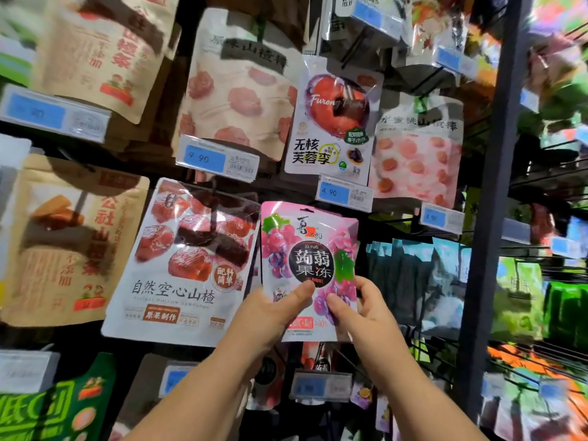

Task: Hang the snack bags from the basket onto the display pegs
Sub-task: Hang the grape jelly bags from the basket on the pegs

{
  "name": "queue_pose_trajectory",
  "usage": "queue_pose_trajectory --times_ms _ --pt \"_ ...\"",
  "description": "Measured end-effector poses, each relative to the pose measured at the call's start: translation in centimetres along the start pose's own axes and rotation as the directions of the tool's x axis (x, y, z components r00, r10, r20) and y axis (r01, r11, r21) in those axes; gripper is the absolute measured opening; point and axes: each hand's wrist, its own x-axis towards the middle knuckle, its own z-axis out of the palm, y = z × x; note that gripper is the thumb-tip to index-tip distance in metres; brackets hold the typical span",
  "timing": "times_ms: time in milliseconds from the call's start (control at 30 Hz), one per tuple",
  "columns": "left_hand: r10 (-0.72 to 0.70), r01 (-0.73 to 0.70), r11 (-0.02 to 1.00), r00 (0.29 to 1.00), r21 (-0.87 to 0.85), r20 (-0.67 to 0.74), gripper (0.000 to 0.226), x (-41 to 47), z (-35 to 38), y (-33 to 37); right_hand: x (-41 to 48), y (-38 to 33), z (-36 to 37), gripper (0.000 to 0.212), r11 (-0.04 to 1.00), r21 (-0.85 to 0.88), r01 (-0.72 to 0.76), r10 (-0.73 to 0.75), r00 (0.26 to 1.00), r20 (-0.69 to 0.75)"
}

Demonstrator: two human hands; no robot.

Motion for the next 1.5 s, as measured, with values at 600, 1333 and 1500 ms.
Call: queue_pose_trajectory --times_ms 600,1333,1500 --pt "0.148 -0.148 0.983 0.989 0.107 0.011 0.029 2.1 2.4 -0.5 0.0 1.4 -2.0 0.041 0.996 0.047 0.077 -0.071 0.99 -0.124" --pt "0.145 -0.106 0.968 0.976 0.227 -0.163 0.062 4.3 2.3 -0.5 2.9 2.0 -1.3 0.037 1.0 -0.007 -0.008 0.007 0.985 -0.174" --pt "0.302 -0.232 0.894 0.944 0.383 -0.134 0.073 3.9 2.8 -1.5 3.1 2.6 -0.5 0.063 0.992 -0.116 -0.051 0.021 0.969 -0.246"
